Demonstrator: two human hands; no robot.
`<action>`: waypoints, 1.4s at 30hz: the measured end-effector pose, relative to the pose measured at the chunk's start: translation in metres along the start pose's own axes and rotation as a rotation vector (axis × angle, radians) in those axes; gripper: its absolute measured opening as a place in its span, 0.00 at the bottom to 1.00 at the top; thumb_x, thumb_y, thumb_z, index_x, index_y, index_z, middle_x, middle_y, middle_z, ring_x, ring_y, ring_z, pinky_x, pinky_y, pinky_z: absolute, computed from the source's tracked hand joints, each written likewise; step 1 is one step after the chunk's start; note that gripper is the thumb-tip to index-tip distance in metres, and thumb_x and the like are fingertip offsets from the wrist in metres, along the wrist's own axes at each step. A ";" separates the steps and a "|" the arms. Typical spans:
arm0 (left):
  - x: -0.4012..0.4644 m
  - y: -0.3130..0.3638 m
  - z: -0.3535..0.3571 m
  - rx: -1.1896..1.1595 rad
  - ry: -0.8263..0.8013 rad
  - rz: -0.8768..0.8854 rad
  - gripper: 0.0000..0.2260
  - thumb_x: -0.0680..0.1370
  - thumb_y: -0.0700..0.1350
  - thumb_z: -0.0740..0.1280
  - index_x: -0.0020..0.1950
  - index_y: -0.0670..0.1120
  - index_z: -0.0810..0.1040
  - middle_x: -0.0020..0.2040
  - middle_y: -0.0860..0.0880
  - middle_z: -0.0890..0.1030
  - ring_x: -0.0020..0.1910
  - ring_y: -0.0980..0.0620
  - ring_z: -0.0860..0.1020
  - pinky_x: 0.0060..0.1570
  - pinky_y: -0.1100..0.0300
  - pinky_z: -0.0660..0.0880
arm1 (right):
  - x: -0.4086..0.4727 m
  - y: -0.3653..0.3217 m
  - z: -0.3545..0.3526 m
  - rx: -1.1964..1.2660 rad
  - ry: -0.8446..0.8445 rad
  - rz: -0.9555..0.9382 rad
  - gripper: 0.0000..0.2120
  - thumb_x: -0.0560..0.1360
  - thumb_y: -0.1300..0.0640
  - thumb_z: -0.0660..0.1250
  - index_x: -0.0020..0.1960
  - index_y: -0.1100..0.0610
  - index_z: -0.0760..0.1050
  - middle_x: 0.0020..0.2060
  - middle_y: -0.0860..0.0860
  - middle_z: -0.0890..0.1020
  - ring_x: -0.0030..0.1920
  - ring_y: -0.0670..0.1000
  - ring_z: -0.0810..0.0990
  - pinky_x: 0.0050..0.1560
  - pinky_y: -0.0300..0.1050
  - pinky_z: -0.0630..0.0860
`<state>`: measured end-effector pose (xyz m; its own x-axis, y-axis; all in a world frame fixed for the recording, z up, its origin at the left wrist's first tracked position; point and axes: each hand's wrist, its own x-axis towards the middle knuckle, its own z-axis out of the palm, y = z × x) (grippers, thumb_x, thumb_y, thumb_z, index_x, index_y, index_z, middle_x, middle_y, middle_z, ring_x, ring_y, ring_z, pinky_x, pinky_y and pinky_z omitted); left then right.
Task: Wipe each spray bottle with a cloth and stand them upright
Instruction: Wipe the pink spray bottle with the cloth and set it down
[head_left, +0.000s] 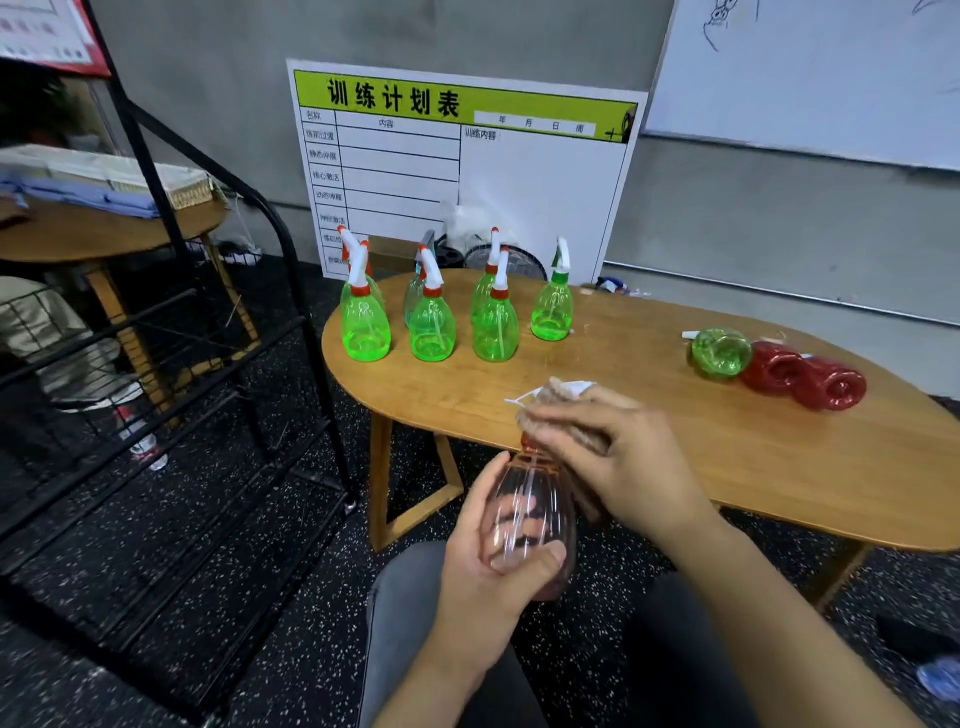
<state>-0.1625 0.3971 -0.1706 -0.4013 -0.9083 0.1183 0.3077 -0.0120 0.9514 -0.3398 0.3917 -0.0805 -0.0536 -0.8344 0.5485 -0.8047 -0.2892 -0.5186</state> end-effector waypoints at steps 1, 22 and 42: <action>0.000 0.001 0.001 0.003 -0.008 0.001 0.40 0.70 0.38 0.79 0.79 0.54 0.70 0.63 0.48 0.84 0.60 0.46 0.84 0.56 0.59 0.81 | 0.001 0.000 -0.002 -0.041 0.069 0.027 0.18 0.75 0.36 0.67 0.62 0.40 0.82 0.45 0.36 0.80 0.44 0.41 0.80 0.42 0.48 0.82; -0.008 0.011 0.006 -0.028 -0.020 -0.038 0.40 0.71 0.34 0.80 0.78 0.53 0.68 0.59 0.53 0.86 0.56 0.52 0.86 0.54 0.61 0.81 | -0.012 0.004 0.001 0.073 0.188 0.067 0.17 0.75 0.45 0.72 0.63 0.47 0.83 0.47 0.42 0.82 0.45 0.43 0.81 0.43 0.40 0.80; -0.004 0.014 0.002 -0.060 0.045 -0.076 0.38 0.74 0.29 0.75 0.78 0.55 0.70 0.60 0.47 0.86 0.56 0.49 0.86 0.52 0.60 0.82 | -0.045 0.020 0.005 -0.140 0.167 0.028 0.15 0.77 0.42 0.70 0.63 0.42 0.82 0.40 0.41 0.77 0.34 0.46 0.78 0.29 0.48 0.77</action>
<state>-0.1580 0.4014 -0.1571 -0.3867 -0.9216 0.0326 0.3297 -0.1051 0.9382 -0.3506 0.4212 -0.1196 -0.1654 -0.7484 0.6423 -0.8751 -0.1890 -0.4455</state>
